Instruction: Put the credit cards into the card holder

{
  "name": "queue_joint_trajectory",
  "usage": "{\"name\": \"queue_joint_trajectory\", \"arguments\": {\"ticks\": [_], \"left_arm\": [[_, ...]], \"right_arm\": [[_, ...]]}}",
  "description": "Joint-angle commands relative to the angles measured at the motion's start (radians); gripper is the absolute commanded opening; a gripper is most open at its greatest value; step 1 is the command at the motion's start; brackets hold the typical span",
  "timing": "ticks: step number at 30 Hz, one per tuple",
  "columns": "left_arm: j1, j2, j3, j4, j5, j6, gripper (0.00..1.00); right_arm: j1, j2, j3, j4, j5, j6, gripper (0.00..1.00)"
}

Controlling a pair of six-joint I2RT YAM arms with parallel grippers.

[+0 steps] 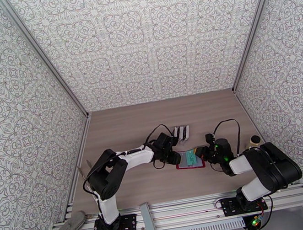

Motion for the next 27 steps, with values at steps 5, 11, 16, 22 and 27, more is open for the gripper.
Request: {"name": "queue_joint_trajectory", "arguments": {"ticks": [5, 11, 16, 22, 27], "left_arm": [[-0.004, 0.115, -0.074, -0.039, -0.045, -0.026, 0.38], [-0.009, 0.118, -0.072, -0.035, -0.035, -0.028, 0.38], [-0.019, 0.115, -0.076, -0.03, -0.033, -0.033, 0.38], [-0.02, 0.11, -0.084, -0.024, -0.031, -0.038, 0.38], [-0.018, 0.102, -0.098, -0.015, -0.032, -0.041, 0.37]], "right_arm": [[-0.003, 0.012, -0.022, 0.006, -0.032, 0.003, 0.0], [0.015, 0.023, -0.013, 0.014, -0.02, 0.009, 0.0], [0.033, 0.033, -0.002, 0.013, 0.001, 0.018, 0.0], [0.046, 0.051, 0.008, 0.021, 0.013, 0.025, 0.0], [0.054, 0.067, 0.016, 0.021, 0.022, 0.028, 0.01]]}}
